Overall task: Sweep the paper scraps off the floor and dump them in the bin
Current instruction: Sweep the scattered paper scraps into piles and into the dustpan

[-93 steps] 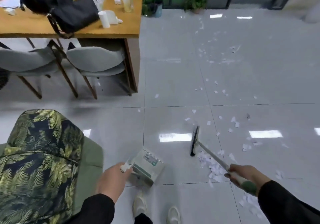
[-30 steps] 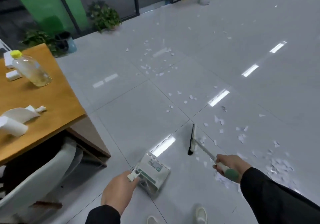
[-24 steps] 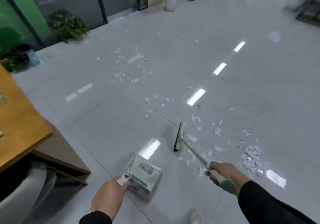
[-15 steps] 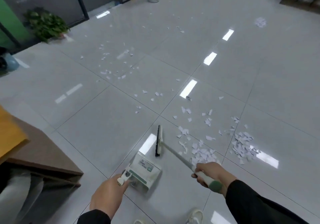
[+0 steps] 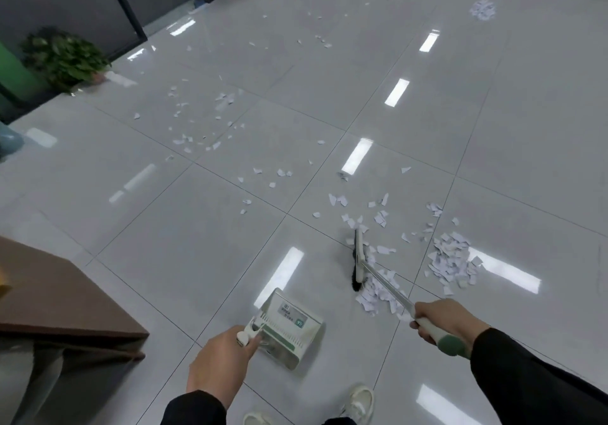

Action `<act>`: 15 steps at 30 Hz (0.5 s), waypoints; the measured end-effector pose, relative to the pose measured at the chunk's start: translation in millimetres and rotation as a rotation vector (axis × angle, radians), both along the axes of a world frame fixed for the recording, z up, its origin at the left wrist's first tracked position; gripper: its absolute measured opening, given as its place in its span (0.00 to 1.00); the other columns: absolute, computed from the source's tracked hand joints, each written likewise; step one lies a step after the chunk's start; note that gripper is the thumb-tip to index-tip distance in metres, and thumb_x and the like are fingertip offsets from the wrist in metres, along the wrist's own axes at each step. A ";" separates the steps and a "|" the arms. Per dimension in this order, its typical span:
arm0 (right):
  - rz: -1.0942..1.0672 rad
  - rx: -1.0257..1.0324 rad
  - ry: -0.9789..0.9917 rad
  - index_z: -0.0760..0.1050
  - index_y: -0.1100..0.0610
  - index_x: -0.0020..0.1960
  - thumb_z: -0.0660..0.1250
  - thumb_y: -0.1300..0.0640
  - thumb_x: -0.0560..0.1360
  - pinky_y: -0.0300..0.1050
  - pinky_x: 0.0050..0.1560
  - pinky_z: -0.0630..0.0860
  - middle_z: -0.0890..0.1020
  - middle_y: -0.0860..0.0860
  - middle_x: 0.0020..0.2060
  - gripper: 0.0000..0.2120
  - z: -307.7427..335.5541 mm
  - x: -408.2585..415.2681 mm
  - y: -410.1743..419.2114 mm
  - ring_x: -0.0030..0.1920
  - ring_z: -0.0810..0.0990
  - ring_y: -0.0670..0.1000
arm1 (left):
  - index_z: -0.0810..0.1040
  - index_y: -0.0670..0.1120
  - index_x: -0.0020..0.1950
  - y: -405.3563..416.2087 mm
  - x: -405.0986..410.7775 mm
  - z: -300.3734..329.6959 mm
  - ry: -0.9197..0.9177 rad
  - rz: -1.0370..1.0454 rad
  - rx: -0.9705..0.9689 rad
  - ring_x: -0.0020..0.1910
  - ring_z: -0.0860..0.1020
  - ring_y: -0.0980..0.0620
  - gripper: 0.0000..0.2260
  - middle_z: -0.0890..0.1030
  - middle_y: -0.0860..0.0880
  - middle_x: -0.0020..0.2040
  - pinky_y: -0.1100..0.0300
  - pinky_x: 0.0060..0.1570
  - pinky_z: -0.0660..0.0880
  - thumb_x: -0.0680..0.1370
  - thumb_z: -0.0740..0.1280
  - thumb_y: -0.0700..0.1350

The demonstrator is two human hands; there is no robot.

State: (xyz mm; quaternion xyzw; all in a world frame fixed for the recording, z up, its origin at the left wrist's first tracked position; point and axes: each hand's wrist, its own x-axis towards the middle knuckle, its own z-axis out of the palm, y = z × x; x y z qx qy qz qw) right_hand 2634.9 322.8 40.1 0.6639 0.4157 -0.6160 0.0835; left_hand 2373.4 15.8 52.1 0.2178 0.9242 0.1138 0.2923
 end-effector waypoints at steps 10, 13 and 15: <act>-0.540 -0.139 0.280 0.71 0.67 0.55 0.63 0.65 0.79 0.37 0.23 0.76 0.82 0.66 0.41 0.07 51.1 77.6 39.4 0.23 0.71 0.50 | 0.74 0.53 0.37 111.2 34.8 13.9 -0.008 -0.135 0.021 0.31 0.71 0.55 0.18 0.76 0.52 0.32 0.61 0.31 0.67 0.81 0.63 0.62; -0.647 -0.138 0.313 0.73 0.69 0.58 0.66 0.63 0.79 0.37 0.22 0.75 0.81 0.64 0.39 0.12 57.0 85.7 36.2 0.24 0.71 0.50 | 0.73 0.54 0.37 140.2 39.1 18.2 0.008 -0.213 0.030 0.31 0.71 0.56 0.17 0.76 0.52 0.32 0.62 0.30 0.66 0.82 0.63 0.62; -0.752 -0.152 0.349 0.73 0.68 0.59 0.66 0.62 0.79 0.37 0.22 0.75 0.80 0.63 0.39 0.12 59.7 85.5 32.6 0.24 0.71 0.50 | 0.73 0.55 0.38 155.0 39.1 20.7 0.011 -0.268 0.037 0.31 0.72 0.56 0.16 0.77 0.52 0.33 0.61 0.30 0.66 0.82 0.63 0.62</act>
